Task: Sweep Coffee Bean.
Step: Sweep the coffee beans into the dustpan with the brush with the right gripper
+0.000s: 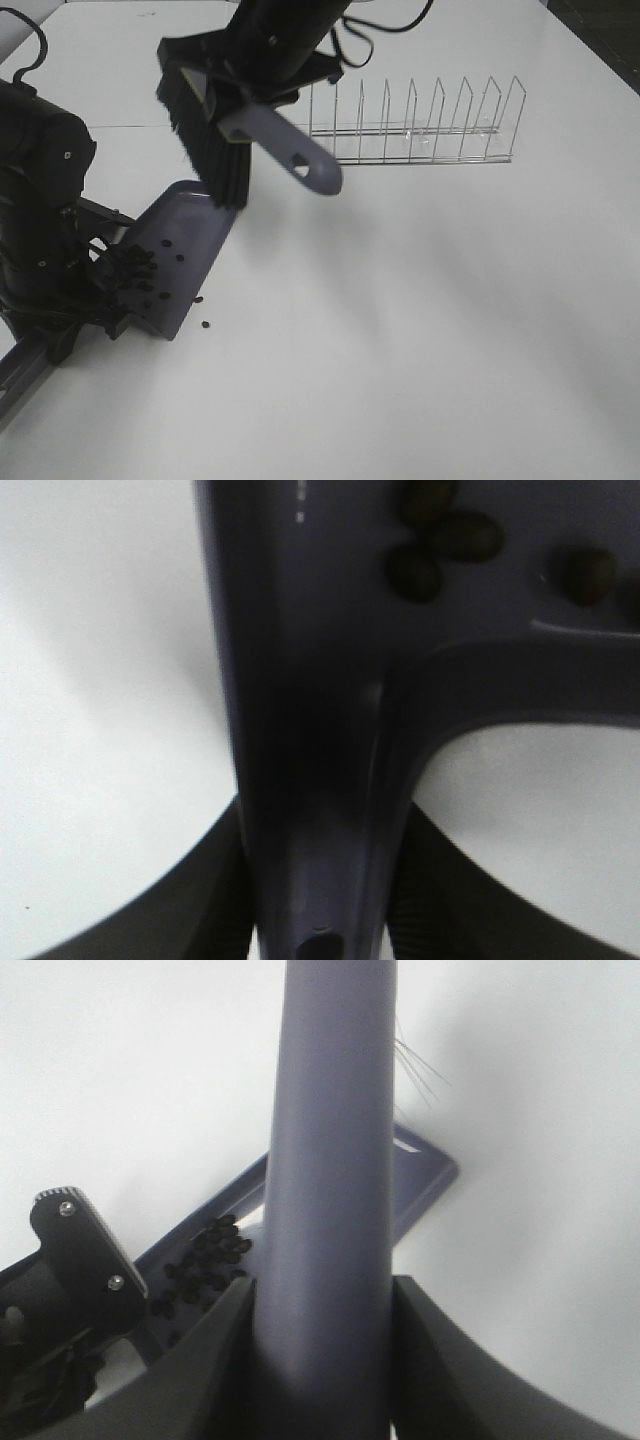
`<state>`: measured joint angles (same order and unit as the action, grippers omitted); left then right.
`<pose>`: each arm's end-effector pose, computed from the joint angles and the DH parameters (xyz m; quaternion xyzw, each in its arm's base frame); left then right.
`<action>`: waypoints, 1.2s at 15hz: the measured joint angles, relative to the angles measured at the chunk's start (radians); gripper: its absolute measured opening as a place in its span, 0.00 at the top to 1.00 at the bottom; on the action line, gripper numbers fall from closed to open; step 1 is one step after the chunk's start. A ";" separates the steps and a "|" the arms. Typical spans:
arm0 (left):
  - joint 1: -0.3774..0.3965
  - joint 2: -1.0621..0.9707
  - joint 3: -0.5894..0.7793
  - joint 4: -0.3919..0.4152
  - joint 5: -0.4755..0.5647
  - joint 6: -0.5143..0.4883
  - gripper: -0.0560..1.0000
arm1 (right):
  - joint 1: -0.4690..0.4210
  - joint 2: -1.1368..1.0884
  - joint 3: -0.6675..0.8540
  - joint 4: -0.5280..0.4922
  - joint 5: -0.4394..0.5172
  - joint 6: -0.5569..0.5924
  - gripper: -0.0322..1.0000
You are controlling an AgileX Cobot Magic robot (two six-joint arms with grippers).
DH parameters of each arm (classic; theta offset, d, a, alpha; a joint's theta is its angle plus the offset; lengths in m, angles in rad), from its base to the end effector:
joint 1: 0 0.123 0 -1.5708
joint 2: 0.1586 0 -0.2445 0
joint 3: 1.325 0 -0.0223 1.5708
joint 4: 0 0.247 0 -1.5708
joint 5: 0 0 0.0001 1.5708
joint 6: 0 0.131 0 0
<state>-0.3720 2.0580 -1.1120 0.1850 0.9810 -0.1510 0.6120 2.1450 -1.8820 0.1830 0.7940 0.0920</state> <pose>0.2792 -0.0874 0.0208 -0.1696 -0.9740 -0.1013 0.1111 0.3871 0.2925 0.1769 -0.2040 0.9300 0.1778 0.2487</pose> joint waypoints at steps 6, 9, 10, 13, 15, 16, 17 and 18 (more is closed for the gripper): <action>0.001 0.004 0.000 0.010 0.034 0.005 0.65 | -0.065 -0.194 0.137 -0.243 0.203 0.056 0.69; -0.028 0.008 0.001 0.035 0.053 0.001 0.65 | -0.064 -0.226 0.405 -0.257 0.108 0.153 0.69; -0.057 0.008 0.002 0.025 0.052 0.001 0.65 | -0.044 -0.224 0.551 -0.255 -0.013 0.197 0.70; -0.061 0.008 0.002 -0.016 0.050 0.001 0.65 | 0.029 -0.222 0.630 -0.255 -0.187 0.277 0.70; -0.061 0.007 0.002 -0.025 0.050 0.001 0.65 | 0.083 -0.187 0.630 -0.243 -0.314 0.326 0.70; -0.061 0.007 0.002 -0.026 0.050 0.001 0.65 | 0.095 -0.169 0.628 -0.235 -0.335 0.337 0.70; -0.061 0.007 0.002 -0.032 0.050 0.001 0.65 | 0.111 -0.134 0.623 -0.211 -0.363 0.346 0.70; -0.061 0.007 0.002 -0.035 0.050 0.001 0.65 | 0.114 -0.107 0.610 -0.183 -0.411 0.348 0.70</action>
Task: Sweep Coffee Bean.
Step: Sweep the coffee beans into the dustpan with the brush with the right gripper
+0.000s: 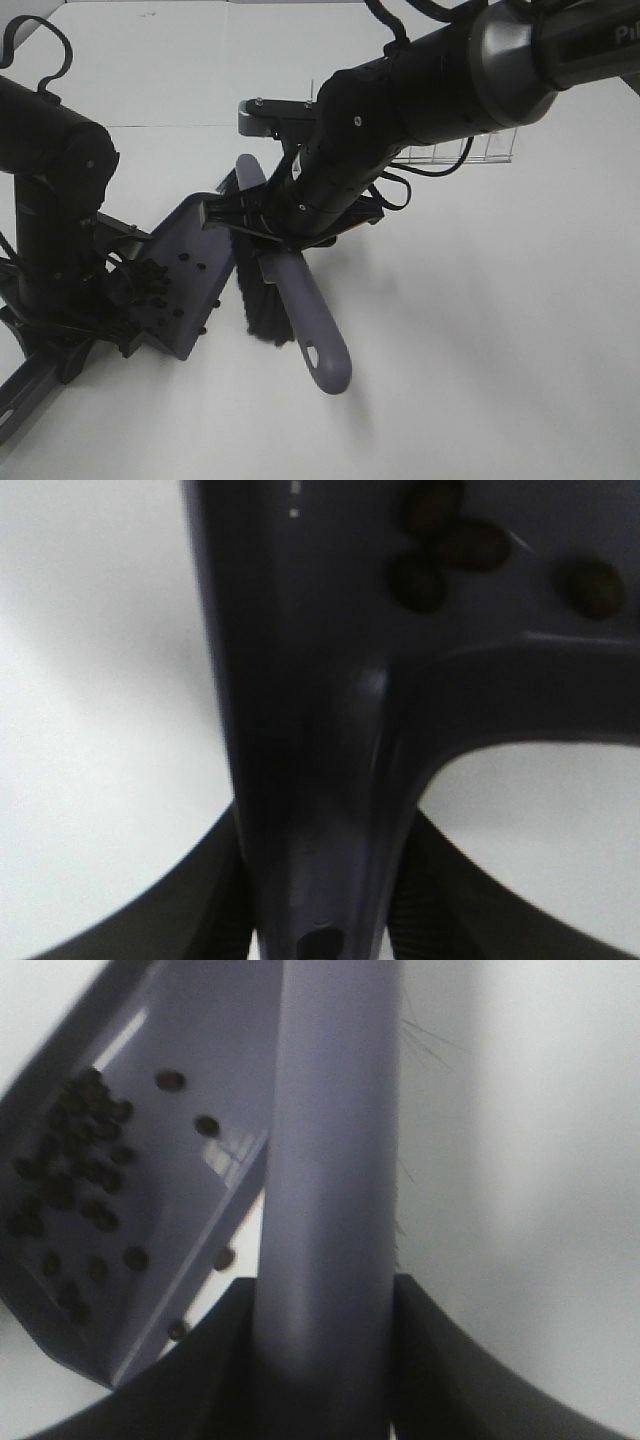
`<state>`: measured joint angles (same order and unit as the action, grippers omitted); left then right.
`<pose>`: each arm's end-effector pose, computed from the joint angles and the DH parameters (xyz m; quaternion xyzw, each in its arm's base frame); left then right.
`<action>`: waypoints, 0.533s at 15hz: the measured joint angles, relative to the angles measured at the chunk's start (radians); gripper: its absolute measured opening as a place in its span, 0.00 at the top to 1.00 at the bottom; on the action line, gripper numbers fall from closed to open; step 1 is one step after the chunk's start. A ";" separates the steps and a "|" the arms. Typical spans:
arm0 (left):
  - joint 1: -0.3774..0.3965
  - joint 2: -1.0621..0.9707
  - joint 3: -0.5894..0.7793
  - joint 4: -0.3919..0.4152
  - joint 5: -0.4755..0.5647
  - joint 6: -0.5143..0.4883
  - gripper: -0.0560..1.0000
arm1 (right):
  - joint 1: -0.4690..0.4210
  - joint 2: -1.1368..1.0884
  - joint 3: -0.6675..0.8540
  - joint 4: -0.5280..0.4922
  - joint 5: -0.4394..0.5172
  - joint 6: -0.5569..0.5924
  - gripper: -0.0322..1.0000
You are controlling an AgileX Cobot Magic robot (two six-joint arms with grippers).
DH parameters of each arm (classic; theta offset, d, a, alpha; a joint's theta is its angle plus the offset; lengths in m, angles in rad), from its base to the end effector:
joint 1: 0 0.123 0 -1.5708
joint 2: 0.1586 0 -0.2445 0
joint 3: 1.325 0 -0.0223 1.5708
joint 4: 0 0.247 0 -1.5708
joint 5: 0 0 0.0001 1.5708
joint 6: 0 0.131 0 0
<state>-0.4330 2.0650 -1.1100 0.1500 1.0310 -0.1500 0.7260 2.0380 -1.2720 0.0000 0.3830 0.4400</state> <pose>0.2647 -0.1039 0.0200 -0.1867 -0.9671 -0.1015 0.1395 0.3090 0.2743 0.0690 -0.1379 0.9579 0.1386 0.2102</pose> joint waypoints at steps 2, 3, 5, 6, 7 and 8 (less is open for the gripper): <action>0.000 0.000 0.000 -0.015 0.000 0.000 0.65 | 0.000 0.029 -0.013 0.097 -0.073 0.001 0.70; 0.000 0.000 0.000 -0.036 0.000 -0.004 0.65 | 0.000 0.046 -0.012 0.233 -0.172 0.001 0.70; 0.000 0.000 0.000 -0.049 0.000 -0.004 0.65 | 0.000 0.048 -0.010 0.337 -0.254 0.002 0.70; 0.000 0.000 0.000 -0.062 0.000 -0.003 0.65 | 0.000 0.046 -0.010 0.391 -0.311 0.006 0.70; 0.000 0.000 0.000 -0.066 0.000 -0.002 0.65 | -0.004 0.040 -0.010 0.426 -0.347 0.008 0.70; 0.000 0.000 0.000 -0.067 0.000 -0.001 0.65 | -0.016 0.019 -0.009 0.424 -0.350 -0.007 0.70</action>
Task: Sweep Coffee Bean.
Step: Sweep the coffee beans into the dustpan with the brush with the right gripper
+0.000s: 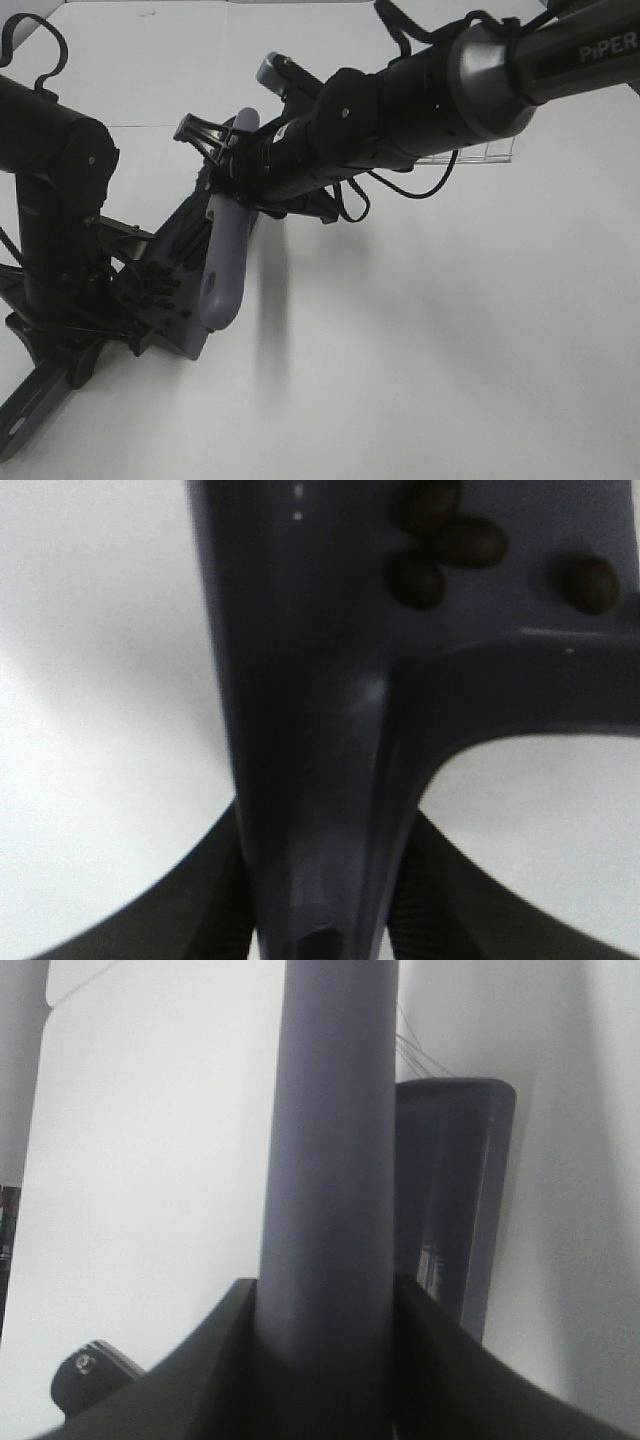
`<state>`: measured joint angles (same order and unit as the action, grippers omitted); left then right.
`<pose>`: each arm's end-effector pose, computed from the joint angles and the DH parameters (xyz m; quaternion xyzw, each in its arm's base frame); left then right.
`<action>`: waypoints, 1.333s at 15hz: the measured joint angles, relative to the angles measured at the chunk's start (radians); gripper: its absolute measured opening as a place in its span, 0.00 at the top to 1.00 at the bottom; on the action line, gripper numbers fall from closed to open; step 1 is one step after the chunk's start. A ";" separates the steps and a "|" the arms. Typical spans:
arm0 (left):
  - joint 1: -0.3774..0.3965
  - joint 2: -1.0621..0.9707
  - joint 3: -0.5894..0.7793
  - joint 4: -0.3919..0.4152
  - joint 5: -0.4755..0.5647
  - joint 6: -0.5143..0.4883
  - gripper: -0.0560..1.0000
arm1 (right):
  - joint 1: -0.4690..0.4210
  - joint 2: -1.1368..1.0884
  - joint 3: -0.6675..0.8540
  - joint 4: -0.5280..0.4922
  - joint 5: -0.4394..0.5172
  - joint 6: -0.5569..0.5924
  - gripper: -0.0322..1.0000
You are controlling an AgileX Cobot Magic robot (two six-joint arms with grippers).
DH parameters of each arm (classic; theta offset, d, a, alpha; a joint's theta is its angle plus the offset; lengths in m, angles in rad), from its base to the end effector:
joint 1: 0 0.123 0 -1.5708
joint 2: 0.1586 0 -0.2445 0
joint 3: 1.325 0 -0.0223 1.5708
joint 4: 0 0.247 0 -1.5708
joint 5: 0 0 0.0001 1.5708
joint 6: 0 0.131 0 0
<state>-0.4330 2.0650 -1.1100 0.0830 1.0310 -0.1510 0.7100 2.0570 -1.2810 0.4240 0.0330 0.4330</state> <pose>0.2610 -0.1104 0.0195 -0.1651 -0.9722 -0.0772 0.1471 0.3403 0.2949 0.0923 0.0640 0.9084 0.2960 0.2884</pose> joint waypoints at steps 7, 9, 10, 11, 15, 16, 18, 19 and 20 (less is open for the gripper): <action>-0.008 0.000 0.011 0.059 0.002 -0.040 0.65 | 0.039 -0.134 0.093 -0.397 0.370 -0.081 0.70; -0.008 -0.010 0.040 0.065 -0.006 -0.044 0.65 | 0.100 -0.117 0.134 -0.459 0.318 0.058 0.70; -0.008 -0.013 0.056 0.064 -0.006 -0.044 0.65 | 0.118 -0.098 0.134 -0.470 0.277 0.114 0.70; -0.008 -0.015 0.065 0.064 -0.006 -0.044 0.65 | 0.124 -0.074 0.134 -0.470 0.225 0.141 0.70; -0.007 -0.015 0.068 0.053 -0.001 -0.044 0.65 | 0.119 -0.007 0.111 -0.385 0.051 0.173 0.70; -0.007 -0.015 0.069 0.051 -0.001 -0.044 0.65 | 0.119 0.003 0.096 -0.378 0.039 0.175 0.70; -0.007 -0.015 0.070 0.048 -0.001 -0.044 0.65 | 0.119 0.007 0.060 -0.351 0.030 0.181 0.70; -0.007 -0.015 0.070 0.048 0.000 -0.044 0.65 | 0.119 0.007 0.036 -0.341 0.013 0.181 0.70; -0.007 -0.015 0.070 0.048 0.000 -0.044 0.65 | 0.119 0.008 0.013 -0.341 -0.008 0.181 0.70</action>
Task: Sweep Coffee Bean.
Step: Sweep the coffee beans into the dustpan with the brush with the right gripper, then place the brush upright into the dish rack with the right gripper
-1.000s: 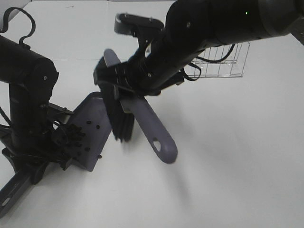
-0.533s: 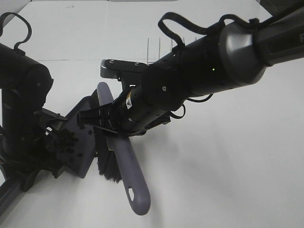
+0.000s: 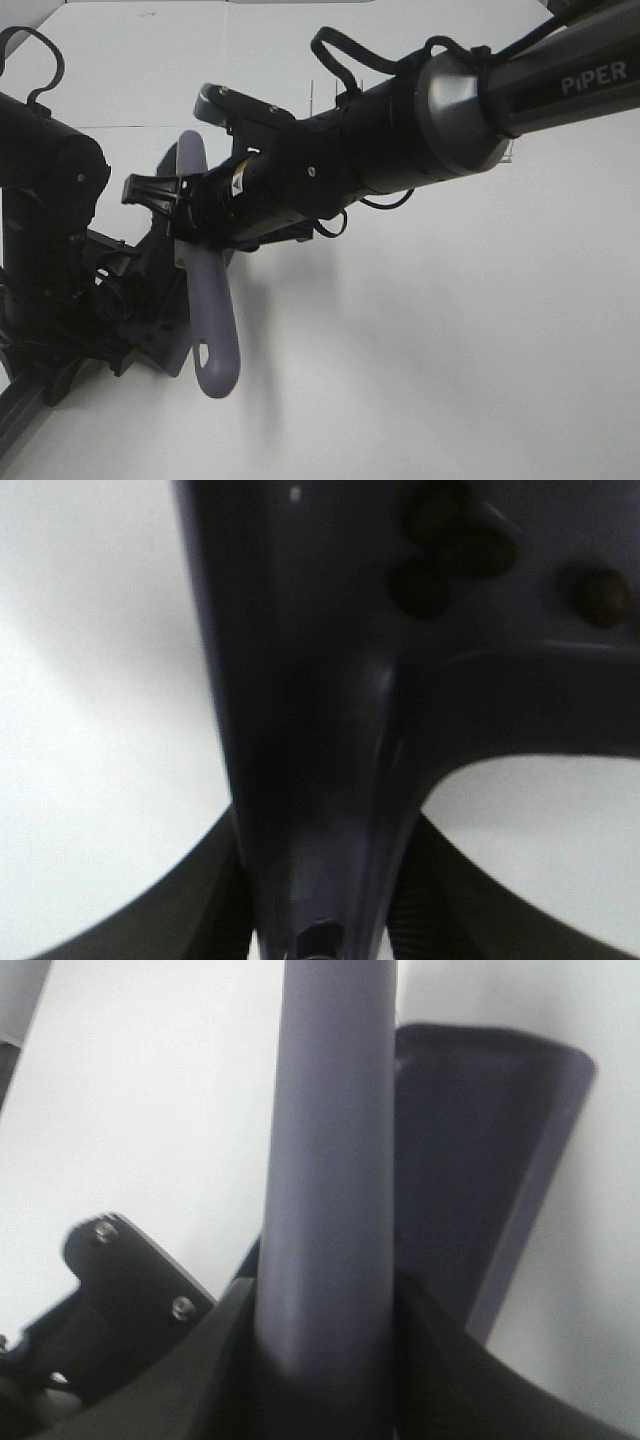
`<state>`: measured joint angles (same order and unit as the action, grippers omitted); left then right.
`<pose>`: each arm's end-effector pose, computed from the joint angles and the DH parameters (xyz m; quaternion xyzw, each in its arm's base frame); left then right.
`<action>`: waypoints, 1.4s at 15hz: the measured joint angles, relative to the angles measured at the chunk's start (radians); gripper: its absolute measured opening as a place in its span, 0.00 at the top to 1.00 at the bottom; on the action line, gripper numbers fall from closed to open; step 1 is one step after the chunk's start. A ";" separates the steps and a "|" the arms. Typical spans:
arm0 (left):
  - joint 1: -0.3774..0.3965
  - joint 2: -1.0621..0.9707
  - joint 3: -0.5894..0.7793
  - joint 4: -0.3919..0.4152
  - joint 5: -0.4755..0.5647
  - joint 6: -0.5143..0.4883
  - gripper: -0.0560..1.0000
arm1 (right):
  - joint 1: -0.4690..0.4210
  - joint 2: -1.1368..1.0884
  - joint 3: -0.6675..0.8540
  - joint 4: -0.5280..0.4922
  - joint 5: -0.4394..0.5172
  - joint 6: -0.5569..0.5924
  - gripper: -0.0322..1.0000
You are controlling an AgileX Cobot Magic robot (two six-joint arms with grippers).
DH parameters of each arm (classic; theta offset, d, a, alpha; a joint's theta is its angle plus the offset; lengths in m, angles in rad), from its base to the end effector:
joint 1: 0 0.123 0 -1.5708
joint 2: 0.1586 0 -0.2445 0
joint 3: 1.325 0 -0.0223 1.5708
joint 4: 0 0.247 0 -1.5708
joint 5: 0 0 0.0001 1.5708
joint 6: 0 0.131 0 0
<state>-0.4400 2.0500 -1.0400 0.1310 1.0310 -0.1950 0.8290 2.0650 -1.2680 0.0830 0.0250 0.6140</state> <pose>0.2453 -0.0992 0.0151 -0.1631 -0.9669 -0.1056 0.1652 0.3022 0.3301 0.0853 -0.0607 0.9119 0.2812 0.2928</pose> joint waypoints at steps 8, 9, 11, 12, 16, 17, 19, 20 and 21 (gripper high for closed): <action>0.019 0.000 0.000 -0.015 0.000 0.005 0.65 | -0.066 -0.211 -0.019 -0.276 0.414 -0.024 0.70; 0.036 0.000 0.000 -0.033 -0.001 0.007 0.65 | -0.099 -0.254 -0.019 -0.307 0.533 -0.033 0.70; 0.097 -0.001 0.000 -0.073 -0.001 0.024 0.65 | -0.166 -0.330 -0.019 -0.349 0.713 -0.093 0.70; 0.136 -0.001 0.000 -0.078 0.000 0.041 0.65 | -0.200 -0.365 -0.019 -0.364 0.796 -0.129 0.70; 0.259 -0.001 0.000 -0.086 -0.002 0.060 0.65 | -0.371 -0.429 -0.021 -0.371 1.018 -0.234 0.70; 0.275 -0.001 0.000 -0.086 -0.005 0.060 0.65 | -0.413 -0.426 -0.021 -0.371 1.027 -0.240 0.70; 0.282 -0.002 0.000 -0.086 -0.010 0.060 0.65 | -0.486 -0.418 -0.021 -0.373 1.002 -0.246 0.70; 0.284 -0.002 0.000 -0.088 -0.012 0.061 0.65 | -0.512 -0.409 -0.021 -0.375 0.969 -0.248 0.70; 0.285 -0.003 0.000 -0.090 -0.012 0.061 0.65 | -0.520 -0.402 -0.021 -0.375 0.950 -0.250 0.70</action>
<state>-0.1550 2.0470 -1.0400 0.0410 1.0190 -0.1340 0.3090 1.6630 -1.2890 -0.2920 0.9750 0.3640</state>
